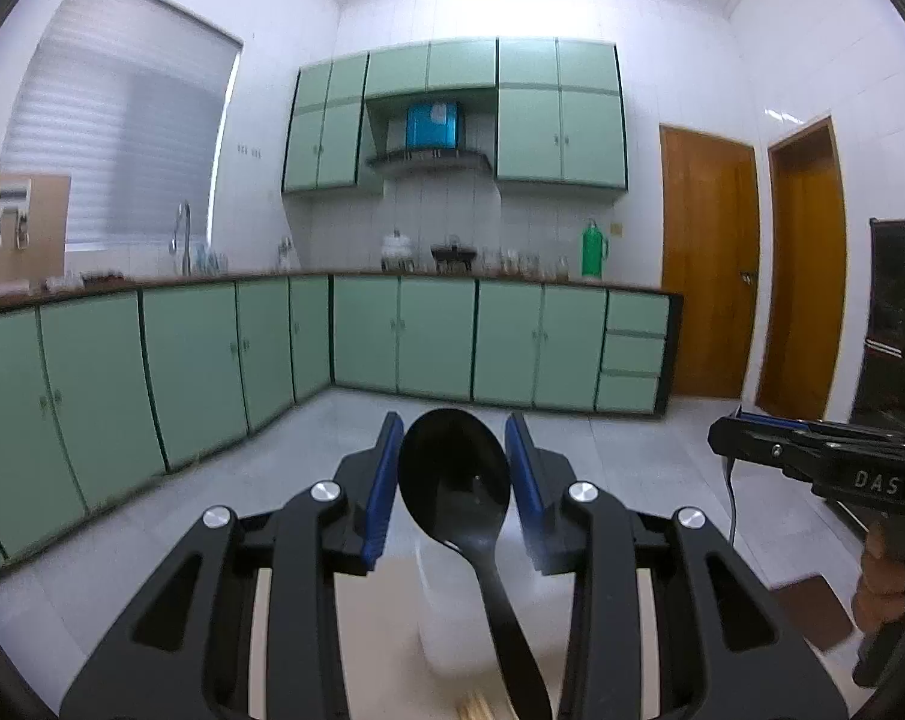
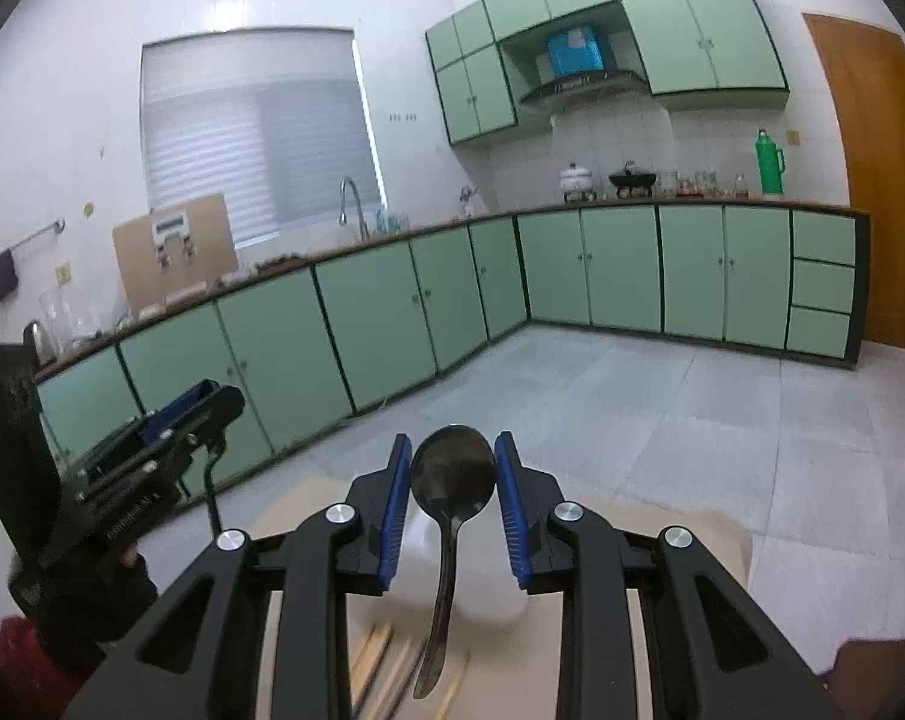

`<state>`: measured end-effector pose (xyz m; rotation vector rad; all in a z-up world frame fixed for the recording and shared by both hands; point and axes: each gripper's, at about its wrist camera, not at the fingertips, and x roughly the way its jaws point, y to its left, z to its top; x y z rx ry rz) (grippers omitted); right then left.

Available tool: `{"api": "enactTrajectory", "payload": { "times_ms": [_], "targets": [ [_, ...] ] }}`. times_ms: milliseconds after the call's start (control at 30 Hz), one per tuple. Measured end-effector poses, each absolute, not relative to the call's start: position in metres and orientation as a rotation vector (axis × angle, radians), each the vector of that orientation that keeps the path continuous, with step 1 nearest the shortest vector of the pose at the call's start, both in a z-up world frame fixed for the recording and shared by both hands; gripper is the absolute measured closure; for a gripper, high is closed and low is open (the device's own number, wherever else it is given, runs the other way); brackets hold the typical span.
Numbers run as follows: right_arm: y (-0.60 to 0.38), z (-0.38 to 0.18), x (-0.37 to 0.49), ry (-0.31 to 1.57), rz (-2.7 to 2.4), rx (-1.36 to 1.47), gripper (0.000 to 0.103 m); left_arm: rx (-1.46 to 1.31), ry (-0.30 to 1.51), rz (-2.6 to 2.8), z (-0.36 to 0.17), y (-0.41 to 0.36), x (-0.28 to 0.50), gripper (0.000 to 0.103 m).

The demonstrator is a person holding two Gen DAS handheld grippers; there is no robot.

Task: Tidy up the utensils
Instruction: 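Lower both spoons into the white holder and open both tools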

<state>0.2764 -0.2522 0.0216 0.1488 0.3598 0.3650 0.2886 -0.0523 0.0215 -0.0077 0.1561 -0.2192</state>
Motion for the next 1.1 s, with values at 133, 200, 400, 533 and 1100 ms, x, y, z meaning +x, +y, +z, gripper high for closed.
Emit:
{"api": "enactTrajectory", "payload": {
  "times_ms": [133, 200, 400, 533, 1100],
  "targets": [
    [-0.246, 0.036, 0.309, 0.324, 0.308, 0.137, 0.075, 0.011, 0.117, -0.193, 0.032, -0.071, 0.323, 0.069],
    [-0.242, 0.036, 0.324, 0.316, 0.283, 0.128, 0.075, 0.020, 0.117, -0.181, 0.030, -0.080, 0.341, 0.069],
    [-0.236, 0.019, 0.367, 0.317, 0.208, 0.113, 0.075, 0.044, 0.165, -0.147, 0.010, -0.086, 0.383, 0.069],
    [-0.233, 0.001, 0.385, 0.350, 0.191, 0.108, 0.075, 0.030, 0.208, -0.142, -0.005, -0.081, 0.403, 0.069],
    [-0.249, -0.026, 0.341, 0.493, 0.228, 0.168, 0.049, 0.046, 0.331, -0.132, -0.017, -0.052, 0.356, 0.052]
  ]
}}
